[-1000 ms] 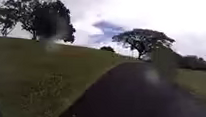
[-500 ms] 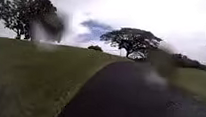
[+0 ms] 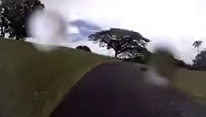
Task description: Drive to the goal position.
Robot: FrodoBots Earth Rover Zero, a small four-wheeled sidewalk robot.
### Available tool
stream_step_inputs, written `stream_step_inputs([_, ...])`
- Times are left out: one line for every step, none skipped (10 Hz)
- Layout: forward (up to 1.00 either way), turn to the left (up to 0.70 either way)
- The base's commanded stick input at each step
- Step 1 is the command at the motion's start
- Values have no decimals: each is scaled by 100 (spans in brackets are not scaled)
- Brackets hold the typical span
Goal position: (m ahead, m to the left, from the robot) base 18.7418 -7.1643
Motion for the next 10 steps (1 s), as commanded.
stream_step_inputs([85, 0])
stream_step_inputs([85, 0])
stream_step_inputs([85, -2])
stream_step_inputs([85, -6])
stream_step_inputs([85, -9])
stream_step_inputs([85, -28])
stream_step_inputs([85, -28])
stream_step_inputs([85, -28])
stream_step_inputs([85, -28])
stream_step_inputs([85, -28])
